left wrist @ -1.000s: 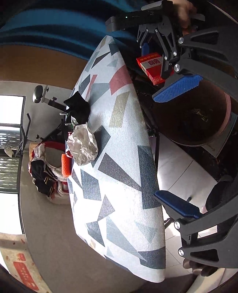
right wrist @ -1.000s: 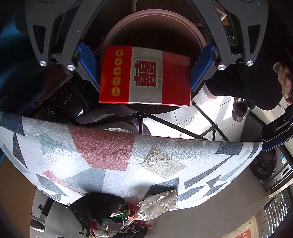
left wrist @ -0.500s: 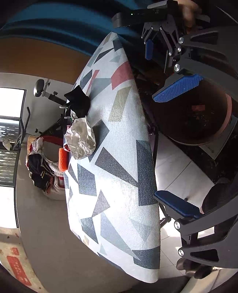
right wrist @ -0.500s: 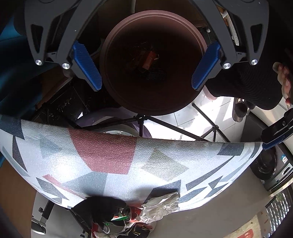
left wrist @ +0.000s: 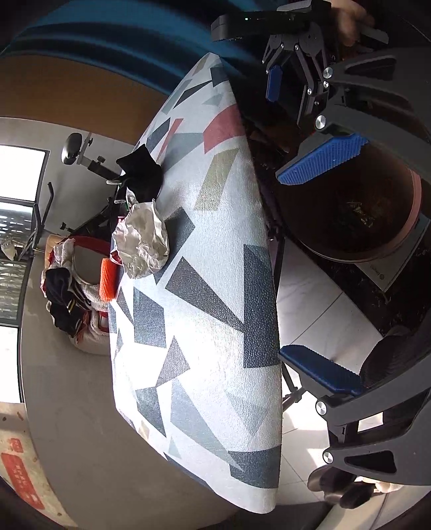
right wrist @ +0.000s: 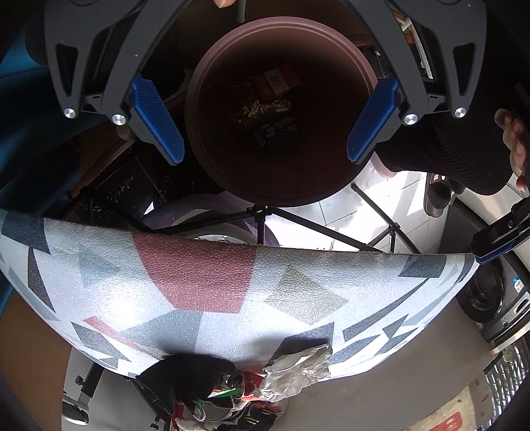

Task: Collect trash
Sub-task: 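Raise both grippers from the bin and move the right gripper toward the black glove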

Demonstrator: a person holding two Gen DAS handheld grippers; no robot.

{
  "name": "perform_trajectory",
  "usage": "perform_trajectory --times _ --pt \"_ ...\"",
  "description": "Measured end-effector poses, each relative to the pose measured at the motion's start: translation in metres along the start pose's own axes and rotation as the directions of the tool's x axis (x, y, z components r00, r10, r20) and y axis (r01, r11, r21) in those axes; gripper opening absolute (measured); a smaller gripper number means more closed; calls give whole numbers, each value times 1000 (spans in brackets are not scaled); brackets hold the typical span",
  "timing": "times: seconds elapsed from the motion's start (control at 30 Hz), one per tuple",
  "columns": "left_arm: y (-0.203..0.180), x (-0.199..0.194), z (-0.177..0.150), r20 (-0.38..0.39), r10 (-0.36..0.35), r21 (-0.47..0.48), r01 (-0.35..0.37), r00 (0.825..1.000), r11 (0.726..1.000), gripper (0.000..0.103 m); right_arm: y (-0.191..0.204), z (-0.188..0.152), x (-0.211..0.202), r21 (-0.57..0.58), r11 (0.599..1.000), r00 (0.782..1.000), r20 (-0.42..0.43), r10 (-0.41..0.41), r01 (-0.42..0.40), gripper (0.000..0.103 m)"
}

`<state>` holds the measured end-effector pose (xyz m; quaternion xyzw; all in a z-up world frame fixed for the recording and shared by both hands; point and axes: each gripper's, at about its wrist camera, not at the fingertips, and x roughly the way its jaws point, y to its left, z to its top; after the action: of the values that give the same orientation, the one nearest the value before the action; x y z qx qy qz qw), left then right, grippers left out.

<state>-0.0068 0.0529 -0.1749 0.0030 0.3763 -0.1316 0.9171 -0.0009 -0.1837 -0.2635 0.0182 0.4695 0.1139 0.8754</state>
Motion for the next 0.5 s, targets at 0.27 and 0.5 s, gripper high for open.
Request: perform_trajectory --times 0.27,0.5 --pt "-2 1 0 0 16 10 -16 1000 1000 95 -3 1 -1 9 1000 1000 15 -11 11 97" --pt "-8 3 0 -9 24 42 -23 1000 999 97 -3 2 -4 10 1000 1000 29 -6 6 97"
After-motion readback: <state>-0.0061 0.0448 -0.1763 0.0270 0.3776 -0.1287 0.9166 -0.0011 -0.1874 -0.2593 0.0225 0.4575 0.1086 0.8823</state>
